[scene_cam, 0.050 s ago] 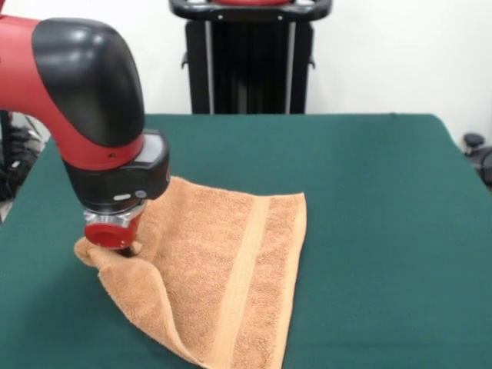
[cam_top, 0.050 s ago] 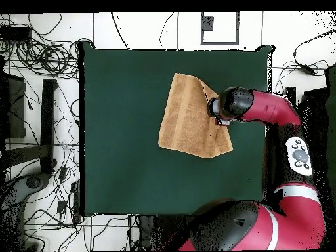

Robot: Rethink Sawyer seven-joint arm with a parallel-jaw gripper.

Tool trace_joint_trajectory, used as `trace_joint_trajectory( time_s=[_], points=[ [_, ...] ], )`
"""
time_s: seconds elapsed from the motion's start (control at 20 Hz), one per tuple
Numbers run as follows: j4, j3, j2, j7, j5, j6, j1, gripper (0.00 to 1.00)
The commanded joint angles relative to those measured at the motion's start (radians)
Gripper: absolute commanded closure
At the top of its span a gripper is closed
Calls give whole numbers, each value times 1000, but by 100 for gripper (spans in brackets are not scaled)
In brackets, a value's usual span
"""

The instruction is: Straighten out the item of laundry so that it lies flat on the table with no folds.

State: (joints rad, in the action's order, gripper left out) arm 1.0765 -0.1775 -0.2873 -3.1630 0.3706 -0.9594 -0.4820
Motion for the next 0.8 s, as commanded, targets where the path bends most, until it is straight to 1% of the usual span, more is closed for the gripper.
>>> trace_joint_trajectory(
  time_s=[0.05,0.4,0.65,0.8],
  points=[
    [51,-94,3,175,-19,3,78,100],
    [4,-115,3,245,-34,-75,61,100],
    [25,-117,-3,230,-40,-46,56,100],
    [35,-119,5,248,-27,-6,41,100]
  ],
)
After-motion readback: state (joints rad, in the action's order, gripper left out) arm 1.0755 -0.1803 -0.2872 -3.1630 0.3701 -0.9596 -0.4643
